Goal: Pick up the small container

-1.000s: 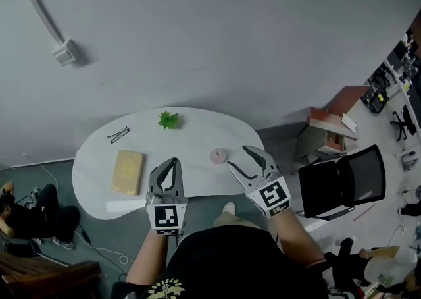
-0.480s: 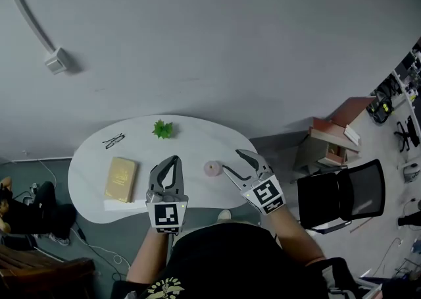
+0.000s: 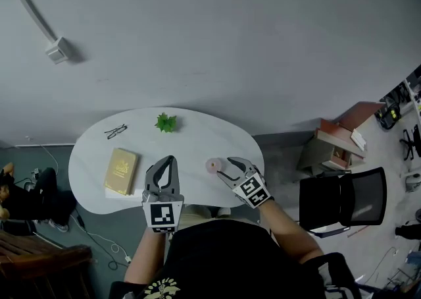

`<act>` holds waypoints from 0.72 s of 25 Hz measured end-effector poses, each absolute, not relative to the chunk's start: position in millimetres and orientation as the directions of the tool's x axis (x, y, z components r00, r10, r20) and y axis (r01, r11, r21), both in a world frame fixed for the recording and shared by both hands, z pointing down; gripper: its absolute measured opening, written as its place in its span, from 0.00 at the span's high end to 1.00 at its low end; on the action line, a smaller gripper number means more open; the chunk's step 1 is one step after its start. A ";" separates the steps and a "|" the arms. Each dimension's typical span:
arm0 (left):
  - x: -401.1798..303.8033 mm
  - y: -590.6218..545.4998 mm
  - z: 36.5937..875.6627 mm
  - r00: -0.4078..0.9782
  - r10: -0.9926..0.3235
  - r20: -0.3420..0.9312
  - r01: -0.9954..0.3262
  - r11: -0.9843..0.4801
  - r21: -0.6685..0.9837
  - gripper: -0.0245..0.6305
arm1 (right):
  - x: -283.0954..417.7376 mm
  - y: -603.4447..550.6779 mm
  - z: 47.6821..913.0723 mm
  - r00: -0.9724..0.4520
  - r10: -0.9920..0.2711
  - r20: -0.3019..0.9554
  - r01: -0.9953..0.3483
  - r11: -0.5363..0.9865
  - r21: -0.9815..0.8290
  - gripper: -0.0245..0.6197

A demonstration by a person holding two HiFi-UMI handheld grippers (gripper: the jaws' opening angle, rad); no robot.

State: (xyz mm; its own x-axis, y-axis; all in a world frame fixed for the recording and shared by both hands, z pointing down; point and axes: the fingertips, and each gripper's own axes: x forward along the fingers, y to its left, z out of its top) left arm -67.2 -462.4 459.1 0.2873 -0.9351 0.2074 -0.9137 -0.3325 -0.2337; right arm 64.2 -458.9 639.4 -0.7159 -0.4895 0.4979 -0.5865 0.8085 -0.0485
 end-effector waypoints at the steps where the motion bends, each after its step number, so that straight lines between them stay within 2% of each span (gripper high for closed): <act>1: -69.6 -463.2 458.9 0.282 -0.936 0.212 -0.913 -0.330 -0.240 0.96 | 63.7 -460.0 651.0 -0.715 -0.480 0.508 -0.582 0.811 -0.053 0.59; 9: -88.3 -476.7 466.3 0.290 -0.923 0.252 -0.894 -0.355 -0.273 0.96 | 37.0 -467.5 714.9 -0.717 -0.425 0.552 -0.541 0.839 -0.058 0.59; 18: -106.1 -517.4 461.1 0.326 -0.915 0.239 -0.884 -0.385 -0.267 0.96 | 27.4 -486.8 772.9 -0.632 -0.391 0.670 -0.555 0.831 -0.038 0.59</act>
State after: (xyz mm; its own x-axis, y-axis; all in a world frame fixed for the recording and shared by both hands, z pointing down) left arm -106.1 -517.4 461.1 0.3259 -0.9147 0.2390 -0.8836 -0.3846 -0.2671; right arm 27.4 -486.8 772.9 -0.6316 -0.3908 0.6696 -0.5548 0.8311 -0.0382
